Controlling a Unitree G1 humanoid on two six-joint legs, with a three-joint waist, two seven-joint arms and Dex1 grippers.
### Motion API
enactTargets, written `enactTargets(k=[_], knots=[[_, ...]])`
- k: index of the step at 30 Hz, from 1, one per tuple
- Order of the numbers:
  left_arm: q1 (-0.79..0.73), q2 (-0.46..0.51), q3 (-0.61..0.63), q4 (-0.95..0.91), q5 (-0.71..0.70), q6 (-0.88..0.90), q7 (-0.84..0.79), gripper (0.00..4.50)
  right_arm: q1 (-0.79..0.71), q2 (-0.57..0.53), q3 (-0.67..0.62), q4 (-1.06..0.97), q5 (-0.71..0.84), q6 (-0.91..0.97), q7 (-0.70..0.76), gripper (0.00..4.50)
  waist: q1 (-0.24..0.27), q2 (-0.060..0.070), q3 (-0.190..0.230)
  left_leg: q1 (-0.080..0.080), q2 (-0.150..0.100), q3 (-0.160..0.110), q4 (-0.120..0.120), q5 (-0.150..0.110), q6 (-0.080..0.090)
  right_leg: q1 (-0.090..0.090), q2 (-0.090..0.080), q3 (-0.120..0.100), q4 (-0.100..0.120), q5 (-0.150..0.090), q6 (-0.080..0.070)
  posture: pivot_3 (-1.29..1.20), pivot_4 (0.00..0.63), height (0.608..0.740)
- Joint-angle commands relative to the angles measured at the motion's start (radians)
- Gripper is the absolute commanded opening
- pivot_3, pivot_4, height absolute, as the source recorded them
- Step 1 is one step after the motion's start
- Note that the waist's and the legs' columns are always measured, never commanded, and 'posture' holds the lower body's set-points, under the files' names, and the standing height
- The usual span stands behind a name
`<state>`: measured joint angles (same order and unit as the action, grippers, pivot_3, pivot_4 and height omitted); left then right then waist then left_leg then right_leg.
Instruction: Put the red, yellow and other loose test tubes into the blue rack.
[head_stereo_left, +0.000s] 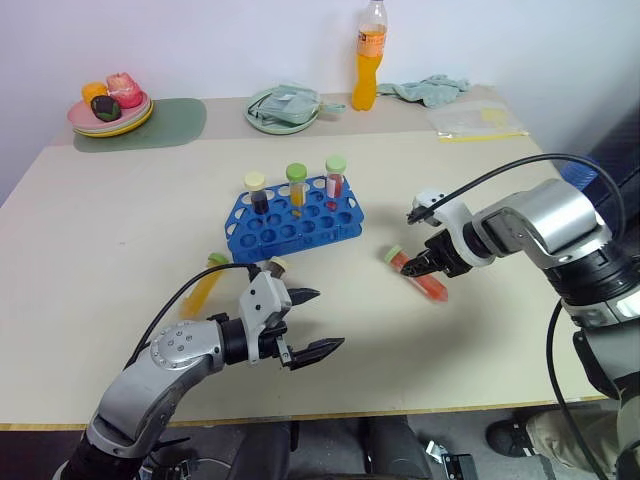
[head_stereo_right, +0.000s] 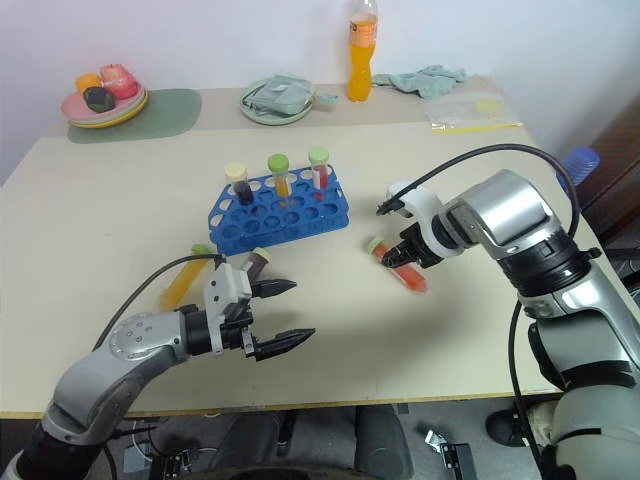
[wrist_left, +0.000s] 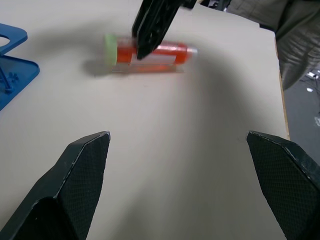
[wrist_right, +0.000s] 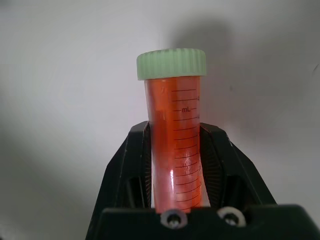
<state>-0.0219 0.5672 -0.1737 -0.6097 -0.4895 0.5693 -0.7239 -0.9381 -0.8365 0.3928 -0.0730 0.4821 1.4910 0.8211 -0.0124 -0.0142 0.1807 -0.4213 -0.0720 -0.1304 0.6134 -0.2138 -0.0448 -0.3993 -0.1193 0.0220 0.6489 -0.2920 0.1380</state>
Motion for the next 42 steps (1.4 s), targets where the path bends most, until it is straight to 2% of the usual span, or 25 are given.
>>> enactTargets(k=[1, 5, 7, 10, 13, 16, 20, 24, 32, 42], knots=[[-0.003, -0.013, 0.037, -0.014, -0.017, -0.018, 0.012, 4.5, 0.086, -0.009, -0.174, -0.141, -0.009, -0.176, -0.041, 1.21, 0.001, 0.0, 0.0, 0.0, 0.0, 0.0, 0.0, 0.0, 0.0, 0.0, 0.0, 0.0, 0.0, 0.0, 0.0, 0.0, 0.15, 0.74], [-0.01, -0.042, 0.119, 0.027, -0.049, -0.012, 0.05, 4.5, 0.29, 0.171, -0.422, -0.312, -0.004, -0.583, -0.13, 1.21, -0.001, -0.001, 0.0, 0.0, 0.0, 0.0, 0.001, 0.0, 0.0, 0.001, 0.0, -0.001, 0.0, 0.0, 0.001, 0.0, 0.15, 0.74], [-0.021, -0.063, 0.168, 0.057, -0.054, -0.015, 0.086, 4.5, 0.356, 0.316, -0.464, -0.357, -0.017, -0.718, -0.229, 1.21, -0.005, 0.0, -0.001, 0.0, 0.0, 0.0, 0.0, 0.0, 0.0, 0.0, 0.001, 0.0, 0.001, 0.0, 0.001, 0.0, 0.15, 0.74], [-0.044, -0.081, 0.211, 0.104, -0.027, -0.041, 0.127, 4.5, 0.401, 0.501, -0.467, -0.342, -0.049, -0.854, -0.354, 1.21, -0.006, 0.0, -0.001, 0.001, 0.001, -0.001, 0.0, 0.001, -0.001, 0.0, 0.001, 0.0, 0.003, 0.0, 0.0, 0.0, 0.15, 0.74], [-0.084, -0.093, 0.219, 0.181, 0.06, -0.135, 0.162, 4.5, 0.451, 0.71, -0.366, -0.193, -0.187, -1.092, -0.496, 1.21, -0.005, 0.0, -0.001, 0.002, 0.0, -0.001, 0.0, 0.001, -0.002, 0.0, 0.001, 0.0, 0.004, 0.0, 0.0, 0.0, 0.15, 0.74], [-0.107, -0.117, 0.214, 0.234, 0.113, -0.234, 0.174, 4.5, 0.446, 0.817, -0.31, -0.045, -0.293, -1.268, -0.568, 1.21, -0.007, 0.0, -0.001, 0.003, 0.0, -0.001, 0.0, 0.002, -0.003, 0.0, 0.001, 0.001, 0.004, 0.0, 0.0, 0.0, 0.15, 0.74], [-0.121, -0.151, 0.215, 0.241, 0.117, -0.281, 0.18, 4.5, 0.421, 0.866, -0.32, 0.105, -0.341, -1.392, -0.622, 1.21, -0.004, 0.0, -0.001, 0.003, 0.0, -0.001, 0.0, 0.004, -0.007, -0.001, 0.001, 0.002, 0.005, 0.0, 0.0, 0.0, 0.15, 0.74], [-0.104, -0.155, 0.21, 0.191, 0.087, -0.265, 0.166, 4.5, 0.412, 0.87, -0.331, 0.167, -0.346, -1.454, -0.624, 1.21, -0.008, 0.0, -0.001, 0.003, 0.0, -0.001, -0.001, 0.004, -0.007, -0.001, 0.001, 0.002, 0.005, 0.0, 0.0, 0.0, 0.15, 0.74], [-0.057, -0.129, 0.203, 0.107, -0.001, -0.172, 0.119, 4.5, 0.393, 0.868, -0.344, 0.251, -0.365, -1.487, -0.638, 1.21, -0.02, 0.001, -0.001, 0.003, 0.0, -0.002, -0.002, 0.003, -0.004, -0.002, 0.002, 0.002, 0.006, 0.0, 0.0, 0.0, 0.15, 0.74], [-0.039, -0.133, 0.2, 0.149, 0.035, -0.185, 0.125, 4.5, 0.385, 0.887, -0.313, 0.288, -0.374, -1.512, -0.62, 1.21, -0.031, 0.001, -0.001, 0.004, 0.0, -0.003, -0.002, 0.003, -0.004, -0.002, 0.002, 0.002, 0.006, 0.0, 0.0, 0.0, 0.15, 0.74]])
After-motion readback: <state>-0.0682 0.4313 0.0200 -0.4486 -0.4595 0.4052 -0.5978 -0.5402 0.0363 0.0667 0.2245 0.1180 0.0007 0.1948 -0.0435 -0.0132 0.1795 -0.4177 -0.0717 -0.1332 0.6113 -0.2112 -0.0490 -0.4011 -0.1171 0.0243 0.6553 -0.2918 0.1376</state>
